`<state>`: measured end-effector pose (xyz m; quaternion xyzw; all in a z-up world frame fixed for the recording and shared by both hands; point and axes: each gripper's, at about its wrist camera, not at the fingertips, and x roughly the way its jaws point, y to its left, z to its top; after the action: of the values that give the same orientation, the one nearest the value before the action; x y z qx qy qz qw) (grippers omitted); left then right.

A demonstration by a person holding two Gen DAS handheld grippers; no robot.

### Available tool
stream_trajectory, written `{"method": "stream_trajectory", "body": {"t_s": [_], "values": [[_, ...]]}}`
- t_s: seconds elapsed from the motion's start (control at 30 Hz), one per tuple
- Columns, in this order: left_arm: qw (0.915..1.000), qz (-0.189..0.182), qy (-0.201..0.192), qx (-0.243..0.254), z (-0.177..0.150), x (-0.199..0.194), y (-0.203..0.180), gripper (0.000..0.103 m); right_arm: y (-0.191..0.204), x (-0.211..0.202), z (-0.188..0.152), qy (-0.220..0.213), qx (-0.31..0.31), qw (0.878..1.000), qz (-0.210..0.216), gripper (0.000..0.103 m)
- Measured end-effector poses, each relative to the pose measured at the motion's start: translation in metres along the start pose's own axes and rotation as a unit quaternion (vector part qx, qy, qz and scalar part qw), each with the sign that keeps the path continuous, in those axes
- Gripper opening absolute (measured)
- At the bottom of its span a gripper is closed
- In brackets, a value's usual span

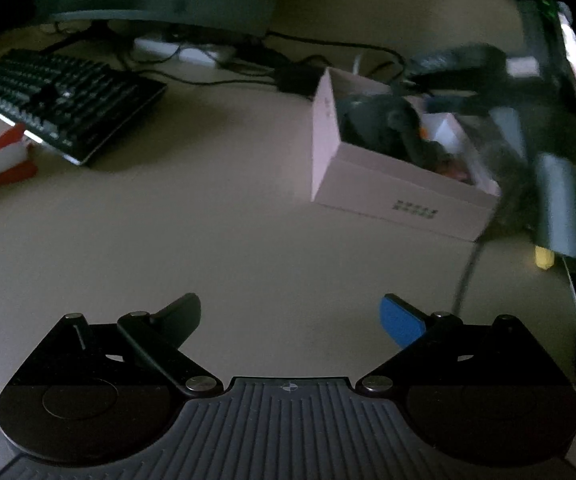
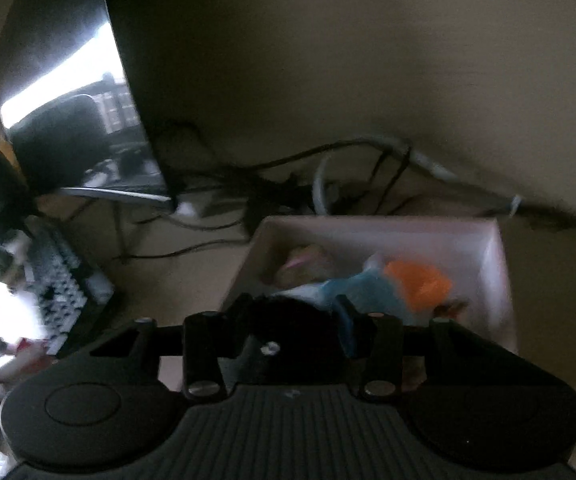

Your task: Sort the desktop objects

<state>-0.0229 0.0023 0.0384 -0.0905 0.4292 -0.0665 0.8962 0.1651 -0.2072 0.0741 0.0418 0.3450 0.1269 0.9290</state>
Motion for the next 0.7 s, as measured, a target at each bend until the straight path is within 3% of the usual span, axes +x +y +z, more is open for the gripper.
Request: {"method": "stream_trajectory", "body": {"t_s": [0.07,0.13,0.17,0.27,0.37,0.43,0.57,0.67,0.7], "values": [[1.0,-0.003,0.003,-0.002,0.0,0.002,0.001,0.099,-0.003,-0.012,-0.004,-0.015,-0.033,0.998,-0.059,0.044],[0.9999,-0.011,0.002,0.002,0.001,0.005,-0.003,0.099,-0.015,-0.035,-0.01,-0.027,-0.03,0.996,-0.085,0.044],[0.9999,-0.015,0.001,0.006,0.002,0.006,-0.006,0.099,-0.024,-0.049,-0.015,-0.033,-0.012,0.995,-0.094,0.046],[0.9992,-0.032,-0.005,0.025,0.007,0.013,-0.018,0.099,-0.046,-0.093,-0.036,-0.058,0.04,0.989,-0.134,0.066],[0.9979,-0.042,-0.016,0.047,0.016,0.019,-0.03,0.099,-0.055,-0.125,-0.066,-0.064,0.039,0.982,-0.171,0.066],[0.9968,-0.048,-0.026,0.058,0.022,0.021,-0.039,0.099,-0.057,-0.138,-0.088,-0.052,0.03,0.98,-0.189,0.065],[0.9953,-0.057,-0.036,0.069,0.029,0.02,-0.052,0.099,-0.059,-0.148,-0.122,-0.021,0.007,0.978,-0.207,0.043],[0.9947,-0.06,-0.029,0.078,0.027,0.021,-0.058,0.099,-0.074,-0.14,-0.126,-0.017,0.036,0.971,-0.238,0.043],[0.9944,-0.061,-0.027,0.082,0.026,0.021,-0.06,0.099,-0.078,-0.134,-0.126,-0.021,0.036,0.962,-0.268,0.043]]}}
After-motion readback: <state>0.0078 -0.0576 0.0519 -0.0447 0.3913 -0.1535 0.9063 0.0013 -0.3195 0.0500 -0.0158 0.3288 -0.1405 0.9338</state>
